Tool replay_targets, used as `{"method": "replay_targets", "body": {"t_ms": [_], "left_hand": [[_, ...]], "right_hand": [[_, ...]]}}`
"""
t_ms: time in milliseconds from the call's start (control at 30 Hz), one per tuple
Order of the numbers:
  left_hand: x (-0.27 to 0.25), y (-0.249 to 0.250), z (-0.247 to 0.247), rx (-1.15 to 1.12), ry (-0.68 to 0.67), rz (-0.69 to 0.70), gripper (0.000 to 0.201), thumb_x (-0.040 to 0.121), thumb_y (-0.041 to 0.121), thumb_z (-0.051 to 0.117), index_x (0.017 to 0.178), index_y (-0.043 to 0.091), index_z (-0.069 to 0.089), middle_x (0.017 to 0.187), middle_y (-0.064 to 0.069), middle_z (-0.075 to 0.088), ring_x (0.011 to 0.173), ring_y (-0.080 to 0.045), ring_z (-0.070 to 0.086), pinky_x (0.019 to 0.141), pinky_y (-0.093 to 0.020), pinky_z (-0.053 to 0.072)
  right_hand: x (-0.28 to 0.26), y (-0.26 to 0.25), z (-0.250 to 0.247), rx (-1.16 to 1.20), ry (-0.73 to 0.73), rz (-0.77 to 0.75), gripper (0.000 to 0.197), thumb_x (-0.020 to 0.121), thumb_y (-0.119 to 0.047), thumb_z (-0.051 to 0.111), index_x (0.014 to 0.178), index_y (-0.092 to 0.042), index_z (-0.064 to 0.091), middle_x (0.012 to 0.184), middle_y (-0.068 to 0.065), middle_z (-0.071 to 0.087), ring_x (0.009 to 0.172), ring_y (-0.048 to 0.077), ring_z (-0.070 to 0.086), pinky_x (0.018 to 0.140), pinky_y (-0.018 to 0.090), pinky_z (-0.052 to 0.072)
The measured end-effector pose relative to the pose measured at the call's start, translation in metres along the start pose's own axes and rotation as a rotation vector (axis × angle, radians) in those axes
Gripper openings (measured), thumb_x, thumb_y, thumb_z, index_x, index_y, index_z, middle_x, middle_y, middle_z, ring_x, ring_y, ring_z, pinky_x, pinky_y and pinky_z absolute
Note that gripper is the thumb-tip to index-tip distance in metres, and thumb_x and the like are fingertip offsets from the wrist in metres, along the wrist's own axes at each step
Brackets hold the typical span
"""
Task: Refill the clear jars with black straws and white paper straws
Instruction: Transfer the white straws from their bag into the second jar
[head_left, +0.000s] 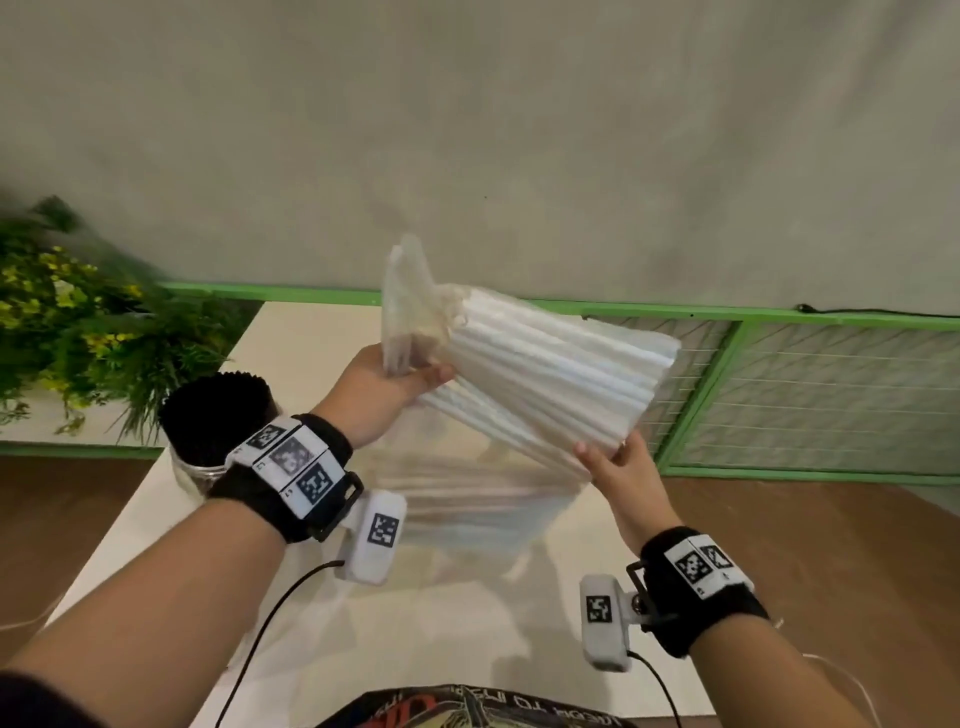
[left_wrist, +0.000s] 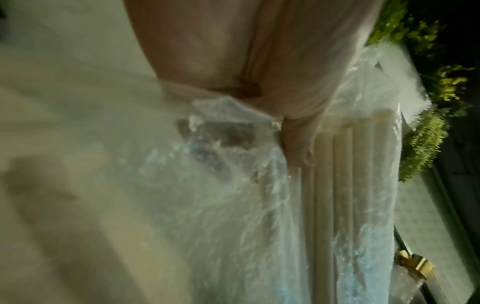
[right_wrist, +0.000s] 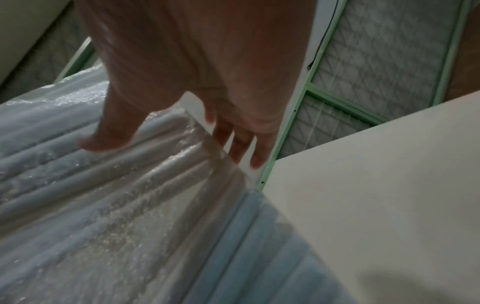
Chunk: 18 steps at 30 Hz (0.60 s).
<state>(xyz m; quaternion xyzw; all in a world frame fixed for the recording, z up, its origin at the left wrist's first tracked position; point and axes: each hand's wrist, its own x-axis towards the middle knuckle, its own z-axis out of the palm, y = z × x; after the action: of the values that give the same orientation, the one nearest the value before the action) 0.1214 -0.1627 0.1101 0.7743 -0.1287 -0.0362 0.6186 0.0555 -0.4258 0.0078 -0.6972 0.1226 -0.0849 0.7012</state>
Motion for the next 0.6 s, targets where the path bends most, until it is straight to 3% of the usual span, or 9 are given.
{"method": "replay_targets", "body": {"t_ms": [67,167,233,333,433,500,600], "left_hand": [[-0.007,-0.01,-0.002,-0.097,0.054,-0.002,0.009,0.079,0.021,0.073,0.083,0.022,0.066,0.077,0.006,0.069,0.082,-0.013,0.065,0.089,-0.044,0.052],[-0.018,-0.025,-0.005,-0.238,0.153,0.033,0.016,0.075,0.018,0.079,0.087,0.016,0.069,0.083,0.003,0.074,0.084,-0.012,0.068,0.088,-0.036,0.051],[-0.023,-0.041,-0.006,-0.255,0.193,0.014,0.021,0.073,0.024,0.08,0.092,0.016,0.073,0.094,-0.002,0.075,0.092,-0.015,0.069,0.088,-0.035,0.051],[-0.03,-0.06,-0.004,-0.23,0.217,-0.061,0.019,0.08,0.006,0.074,0.092,0.021,0.072,0.087,0.008,0.076,0.086,-0.003,0.068,0.083,-0.028,0.047],[-0.033,-0.059,-0.005,-0.225,0.272,-0.022,0.026,0.081,-0.012,0.062,0.09,0.011,0.068,0.077,0.012,0.074,0.079,0.001,0.066,0.074,-0.015,0.048],[-0.033,-0.061,-0.007,-0.209,0.267,-0.012,0.02,0.084,-0.009,0.063,0.098,0.005,0.068,0.081,0.011,0.074,0.083,0.0,0.067,0.075,-0.013,0.05],[-0.035,-0.078,-0.003,-0.137,0.196,-0.126,0.023,0.086,0.003,0.067,0.108,0.008,0.067,0.092,0.006,0.072,0.087,-0.006,0.066,0.072,-0.012,0.049]], "right_hand": [[0.001,-0.009,0.008,0.06,-0.018,-0.07,0.083,0.052,-0.051,0.089,0.118,-0.011,0.059,0.112,0.007,0.071,0.108,0.022,0.066,0.094,0.04,0.052],[-0.001,-0.026,0.013,0.153,0.032,-0.19,0.045,0.074,-0.01,0.079,0.114,-0.002,0.058,0.102,0.006,0.074,0.102,0.021,0.069,0.085,0.03,0.055],[0.0,-0.03,0.015,0.112,0.018,-0.215,0.035,0.08,0.004,0.07,0.111,-0.005,0.058,0.097,-0.001,0.074,0.098,0.014,0.069,0.082,0.025,0.055],[0.002,-0.026,0.019,-0.006,-0.007,-0.213,0.036,0.078,-0.003,0.074,0.107,-0.019,0.061,0.098,-0.008,0.074,0.098,0.008,0.068,0.087,0.029,0.055],[-0.001,-0.033,0.018,-0.014,0.022,-0.287,0.04,0.078,-0.007,0.075,0.109,-0.024,0.057,0.101,-0.009,0.071,0.098,0.003,0.066,0.083,0.023,0.055],[0.0,-0.031,0.018,-0.026,0.049,-0.311,0.04,0.08,-0.01,0.074,0.11,-0.027,0.054,0.105,-0.009,0.069,0.1,0.002,0.065,0.083,0.02,0.054],[0.004,-0.013,0.019,-0.134,0.044,-0.245,0.039,0.081,-0.015,0.074,0.115,-0.021,0.056,0.11,-0.004,0.068,0.101,0.007,0.065,0.09,0.035,0.054]]}}
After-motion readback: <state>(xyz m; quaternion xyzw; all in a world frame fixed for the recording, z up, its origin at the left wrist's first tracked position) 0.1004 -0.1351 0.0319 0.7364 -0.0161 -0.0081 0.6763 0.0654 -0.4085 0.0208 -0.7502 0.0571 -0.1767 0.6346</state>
